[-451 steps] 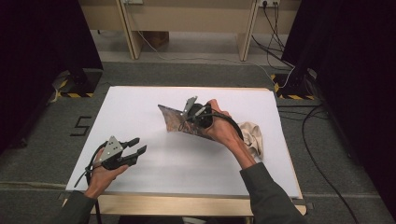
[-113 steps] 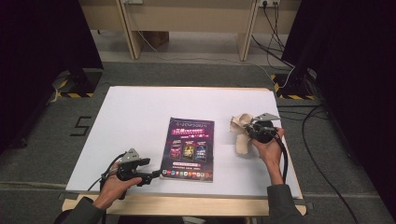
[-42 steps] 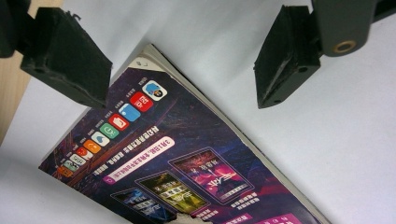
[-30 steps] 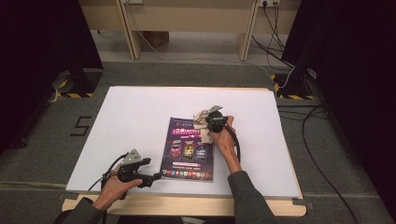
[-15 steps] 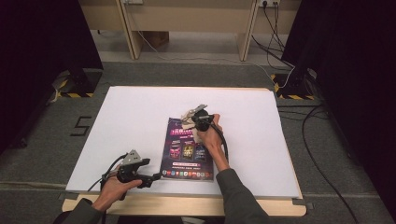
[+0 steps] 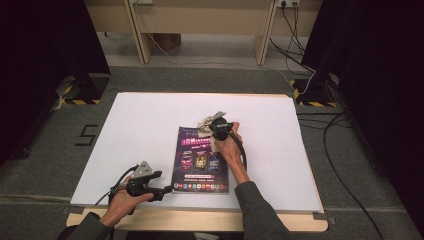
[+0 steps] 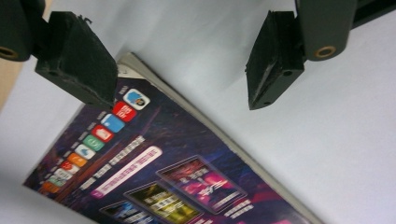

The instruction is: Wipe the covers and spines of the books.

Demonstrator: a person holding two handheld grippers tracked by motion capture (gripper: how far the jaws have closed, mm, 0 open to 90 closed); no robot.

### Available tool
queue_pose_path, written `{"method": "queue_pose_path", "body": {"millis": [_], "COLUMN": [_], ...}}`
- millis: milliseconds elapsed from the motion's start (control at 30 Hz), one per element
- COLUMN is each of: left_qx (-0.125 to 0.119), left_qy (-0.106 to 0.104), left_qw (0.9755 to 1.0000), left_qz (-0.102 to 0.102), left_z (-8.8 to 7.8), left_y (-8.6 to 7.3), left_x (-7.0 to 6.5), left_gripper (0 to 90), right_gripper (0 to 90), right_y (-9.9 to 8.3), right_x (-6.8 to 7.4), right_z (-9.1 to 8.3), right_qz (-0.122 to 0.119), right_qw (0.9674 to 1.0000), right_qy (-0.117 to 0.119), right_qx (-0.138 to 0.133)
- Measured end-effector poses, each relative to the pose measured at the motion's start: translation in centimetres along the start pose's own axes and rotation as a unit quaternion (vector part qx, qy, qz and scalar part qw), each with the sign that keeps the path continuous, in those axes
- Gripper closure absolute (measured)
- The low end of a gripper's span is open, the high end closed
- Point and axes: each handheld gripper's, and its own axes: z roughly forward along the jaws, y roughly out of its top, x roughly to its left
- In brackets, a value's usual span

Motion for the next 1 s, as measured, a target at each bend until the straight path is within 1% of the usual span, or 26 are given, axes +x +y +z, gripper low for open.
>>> {"method": "queue_pose_path", "body": {"millis": [100, 133, 167, 233, 267, 333, 400, 433, 500, 533, 600, 633, 700, 733, 767, 800, 833, 867, 1000], "left_qx": [0.001, 0.000, 0.001, 0.003, 0.004, 0.004, 0.003, 0.003, 0.005, 0.006, 0.008, 0.007, 0.008, 0.010, 0.010, 0.010, 0.009, 0.009, 0.008], "left_qy": [0.002, 0.002, 0.002, 0.001, 0.002, 0.001, -0.002, -0.002, -0.003, -0.003, -0.003, -0.003, -0.003, -0.003, -0.004, -0.004, -0.003, -0.003, -0.002], "left_qw": [1.0000, 1.0000, 1.0000, 1.0000, 1.0000, 1.0000, 1.0000, 1.0000, 1.0000, 1.0000, 1.0000, 1.0000, 1.0000, 0.9999, 0.9999, 0.9999, 0.9999, 1.0000, 1.0000], "left_qz": [-0.001, -0.001, -0.001, 0.000, -0.001, -0.002, -0.001, -0.001, 0.000, 0.002, 0.004, 0.003, 0.002, 0.004, 0.003, 0.003, 0.003, 0.002, 0.001], "left_z": [0.0, 0.0, 0.1, 0.1, 0.2, 0.2, 0.2, 0.3, 0.3, 0.3, 0.3, 0.3, 0.3, 0.3, 0.3, 0.3, 0.3, 0.3, 0.4], "left_y": [0.0, 0.0, 0.0, 0.0, 0.0, -0.1, 0.0, 0.0, -0.1, -0.1, -0.1, -0.1, -0.1, -0.1, -0.1, -0.1, -0.1, -0.1, -0.2], "left_x": [0.1, 0.1, 0.1, 0.1, 0.1, 0.1, 0.1, 0.0, -0.1, -0.1, 0.0, -0.1, -0.1, 0.0, 0.0, 0.0, -0.1, -0.1, -0.1], "left_gripper": [25.3, 25.4, 25.4, 25.5, 25.5, 25.6, 25.8, 25.8, 25.9, 25.9, 25.9, 26.0, 26.1, 26.2, 26.3, 26.3, 26.4, 26.5, 26.8], "right_gripper": [76.0, 76.0, 76.1, 76.2, 76.2, 76.2, 76.2, 76.2, 76.2, 76.2, 76.2, 76.2, 76.4, 76.4, 76.4, 76.4, 76.4, 76.4, 76.5], "right_y": [-0.8, -1.2, -1.4, -1.5, -1.5, -1.2, -0.8, -0.6, -0.5, -0.5, -0.5, -0.6, -0.9, -0.9, -0.9, -0.8, -0.7, -0.7, -0.6], "right_x": [-1.2, -1.8, -2.2, -2.8, -3.0, -3.3, -3.2, -3.0, -2.6, -2.2, -1.4, -1.0, -0.5, -0.4, -0.6, -0.6, -0.7, -0.7, -1.1], "right_z": [-0.4, -0.6, -0.8, -1.5, -1.9, -2.7, -3.2, -3.3, -3.1, -2.9, -2.1, -1.7, -0.7, -0.5, -0.5, -0.5, -0.4, -0.3, 0.0], "right_qz": [0.002, 0.010, 0.019, 0.029, 0.038, 0.045, 0.043, 0.042, 0.046, 0.043, 0.029, 0.029, 0.022, 0.028, 0.022, 0.021, 0.014, 0.017, 0.018], "right_qw": [0.9997, 0.9996, 0.9996, 0.9994, 0.9992, 0.9987, 0.9987, 0.9985, 0.9978, 0.9978, 0.9984, 0.9985, 0.9991, 0.9991, 0.9993, 0.9996, 0.9998, 0.9997, 0.9997], "right_qy": [-0.020, -0.023, -0.020, -0.018, -0.014, -0.004, 0.006, 0.014, 0.033, 0.041, 0.044, 0.044, 0.036, 0.031, 0.029, 0.019, 0.006, -0.003, -0.011], "right_qx": [0.011, 0.011, 0.008, -0.002, -0.009, -0.023, -0.027, -0.034, -0.034, -0.029, -0.019, -0.011, 0.005, 0.003, 0.001, 0.008, 0.012, 0.014, 0.014]}}
